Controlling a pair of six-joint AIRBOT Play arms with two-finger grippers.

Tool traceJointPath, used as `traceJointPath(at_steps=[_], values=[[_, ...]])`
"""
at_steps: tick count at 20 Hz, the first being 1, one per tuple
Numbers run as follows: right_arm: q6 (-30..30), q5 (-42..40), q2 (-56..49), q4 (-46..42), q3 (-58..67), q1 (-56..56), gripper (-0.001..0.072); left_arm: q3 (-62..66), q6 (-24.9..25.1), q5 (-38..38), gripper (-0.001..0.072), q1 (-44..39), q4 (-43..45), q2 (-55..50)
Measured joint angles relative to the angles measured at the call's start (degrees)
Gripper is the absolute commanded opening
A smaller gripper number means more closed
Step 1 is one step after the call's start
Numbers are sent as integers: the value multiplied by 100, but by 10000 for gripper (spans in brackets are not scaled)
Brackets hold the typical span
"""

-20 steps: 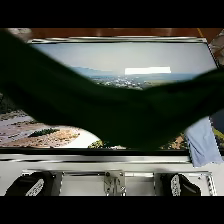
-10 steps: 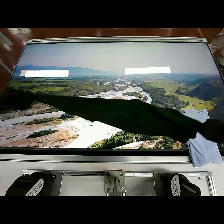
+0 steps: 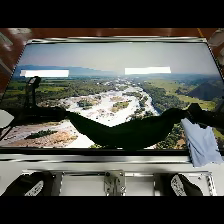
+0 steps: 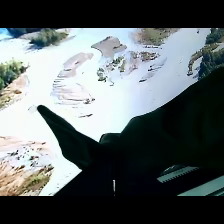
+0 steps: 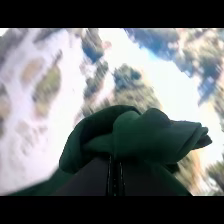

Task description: Fold the shirts.

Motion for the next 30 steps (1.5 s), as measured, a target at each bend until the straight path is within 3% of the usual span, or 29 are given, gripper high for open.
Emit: traceJointPath(at_steps=[1, 2, 3, 4, 5, 7, 10, 13, 16, 19, 25, 27, 28, 30], values=[[-131, -280, -343, 308, -28, 66, 63, -42, -44, 122, 33, -85, -15, -81], [-254, -511, -675, 619, -48, 170, 108, -70, -96, 258, 33, -162, -31, -166], [-393, -750, -1014, 890, -63, 317, 321, -92, -179, 393, 33, -227, -44, -249], [-544, -979, -1316, 1156, -72, 470, 605, -107, -260, 492, 33, -278, -48, -332], [-699, -1126, -1543, 1379, -66, 592, 645, -120, -348, 586, 33, -321, -50, -404], [-1021, -1165, -1829, 1539, 37, 710, 646, -136, -442, 695, 33, -369, -61, -481], [-1187, -542, -1956, 820, 437, 459, 645, -138, -492, 761, 33, -398, -61, -516], [-861, 713, -1980, -474, 632, 70, 645, -142, -503, 807, 33, -420, -59, -531], [-743, 1519, -1989, -1178, 289, -55, 645, -142, -514, 837, 33, -422, -61, -535], [-717, 1580, -1991, -1432, -184, -96, 645, -142, -516, 839, 33, -422, -61, -535], [-667, 901, -2122, -1134, -708, 96, 632, -142, -518, 881, 33, -422, -61, -540], [-671, 669, -2280, -1005, -769, 352, 317, -142, -518, 931, 33, -422, -61, -540], [-654, 557, -2345, -962, -787, 481, 90, -140, -518, 960, 33, -422, -61, -540], [-597, 490, -2428, -868, -763, 691, 62, -94, -518, 964, 32, -422, -52, -529]])
